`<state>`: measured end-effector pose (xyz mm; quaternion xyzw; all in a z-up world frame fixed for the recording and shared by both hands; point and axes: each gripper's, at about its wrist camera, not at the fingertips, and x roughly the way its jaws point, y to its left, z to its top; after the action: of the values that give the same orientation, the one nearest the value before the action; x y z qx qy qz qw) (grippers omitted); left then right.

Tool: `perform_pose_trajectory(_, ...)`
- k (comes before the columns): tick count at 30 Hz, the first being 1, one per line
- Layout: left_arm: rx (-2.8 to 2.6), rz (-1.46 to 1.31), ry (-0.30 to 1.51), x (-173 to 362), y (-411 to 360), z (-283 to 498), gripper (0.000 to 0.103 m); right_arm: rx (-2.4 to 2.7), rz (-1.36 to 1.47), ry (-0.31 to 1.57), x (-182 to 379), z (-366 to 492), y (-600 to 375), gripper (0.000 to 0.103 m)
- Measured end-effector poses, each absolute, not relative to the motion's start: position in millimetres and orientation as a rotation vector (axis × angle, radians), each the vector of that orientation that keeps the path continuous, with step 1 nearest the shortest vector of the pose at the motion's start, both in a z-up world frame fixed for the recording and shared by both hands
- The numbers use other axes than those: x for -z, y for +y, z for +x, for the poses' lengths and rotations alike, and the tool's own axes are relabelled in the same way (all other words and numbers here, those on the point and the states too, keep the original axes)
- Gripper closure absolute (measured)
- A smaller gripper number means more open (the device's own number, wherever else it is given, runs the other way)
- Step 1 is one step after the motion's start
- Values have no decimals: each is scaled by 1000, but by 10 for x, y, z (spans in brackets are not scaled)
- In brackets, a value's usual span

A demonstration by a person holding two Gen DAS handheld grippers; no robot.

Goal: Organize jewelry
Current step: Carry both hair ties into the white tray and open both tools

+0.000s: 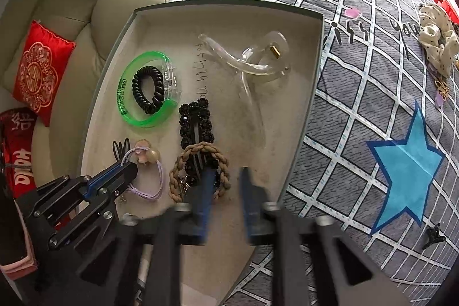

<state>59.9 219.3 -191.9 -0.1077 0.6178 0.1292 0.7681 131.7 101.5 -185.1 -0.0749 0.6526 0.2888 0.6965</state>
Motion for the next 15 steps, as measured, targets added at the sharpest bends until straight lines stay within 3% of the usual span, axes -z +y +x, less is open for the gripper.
perform_pose_trajectory(3,-285,-229,1344,1918,2199,587,99,-649,-171,1429,1764,1303,1038,61)
perform_pose_trajectory(15,-305,-260,1351,1826,2244,518,99,-551,-135,1377,1381,1265,655,60)
